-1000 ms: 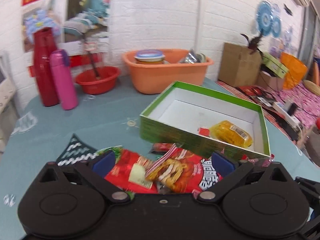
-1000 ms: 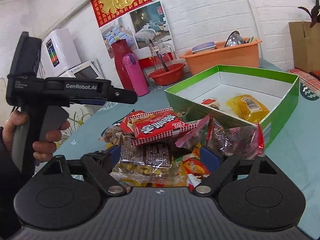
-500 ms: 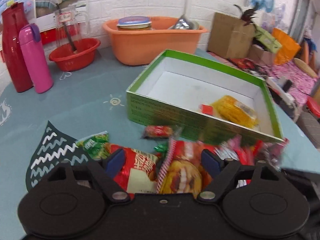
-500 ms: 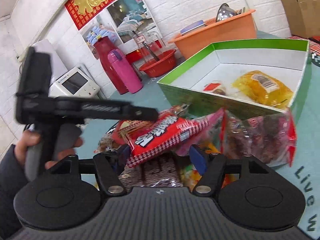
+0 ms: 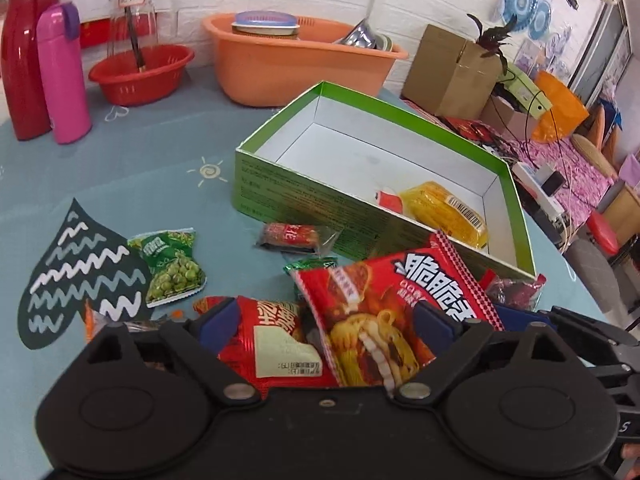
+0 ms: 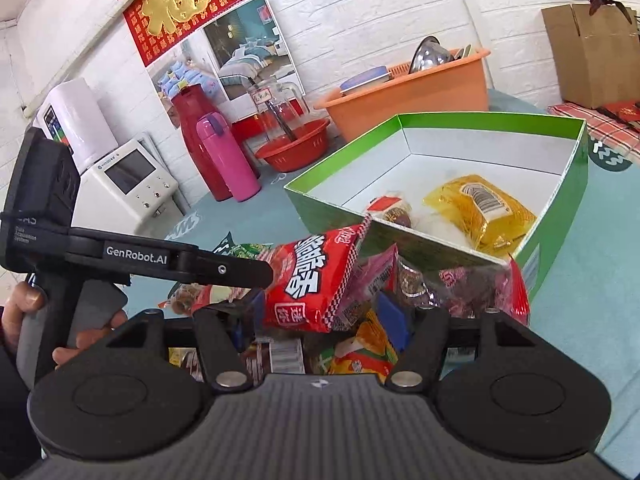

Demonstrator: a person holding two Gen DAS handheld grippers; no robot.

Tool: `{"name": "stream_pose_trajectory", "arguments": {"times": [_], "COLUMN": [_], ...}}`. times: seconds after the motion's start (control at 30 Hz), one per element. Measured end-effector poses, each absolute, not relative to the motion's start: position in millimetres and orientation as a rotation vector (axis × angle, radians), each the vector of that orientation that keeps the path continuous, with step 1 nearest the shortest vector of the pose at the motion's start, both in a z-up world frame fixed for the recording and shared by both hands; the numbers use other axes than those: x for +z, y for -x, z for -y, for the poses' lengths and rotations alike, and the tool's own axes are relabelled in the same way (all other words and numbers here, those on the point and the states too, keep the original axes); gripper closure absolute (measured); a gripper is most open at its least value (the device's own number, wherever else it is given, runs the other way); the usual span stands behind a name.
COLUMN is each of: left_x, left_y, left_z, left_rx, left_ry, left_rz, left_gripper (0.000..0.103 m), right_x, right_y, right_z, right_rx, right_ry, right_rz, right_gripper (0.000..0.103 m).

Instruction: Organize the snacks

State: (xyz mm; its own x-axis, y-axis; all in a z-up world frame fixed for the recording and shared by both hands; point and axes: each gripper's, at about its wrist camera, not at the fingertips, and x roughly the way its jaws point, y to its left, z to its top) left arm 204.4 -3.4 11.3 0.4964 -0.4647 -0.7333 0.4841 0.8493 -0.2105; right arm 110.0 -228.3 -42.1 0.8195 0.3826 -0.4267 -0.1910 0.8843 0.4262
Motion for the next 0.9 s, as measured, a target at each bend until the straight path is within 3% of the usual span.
{"name": "stream_pose_trajectory", "arguments": {"times": [0.33,0.47,0.73,0.9], "left_x": [16.5,23.8,7.5,-7.0], "left_y": [-192.4,-181.1,-170.4,-180.3], "left_z": [-3.7,-14.4,-2.2,11.3], "left_rx": [-0.626,-0.678,-0.660,-0.590], "left_ry": [-0.001,0.067,0.033,-0.012], "left_rz": [-0.880,-0.889,-0.920,-0.892], "left_gripper": [0.000,0.000,0.000,0.000], "right_x": [-44.8,-47.4,-51.4,-48.3], "right_y": [-119.8,-121.7,-117.5,-111.4], "right_z": [224.5,231.7,232.1,230.4], "right_rx": [0.317,0.328,0.341,0.320], "right_ry": [-0.330,-0.330,-0.316,-0.241], "right_rz": [-0.546,-0.553,-0.556,-0.533], "right_gripper": [0.011,0.032,0.036,0.027]}}
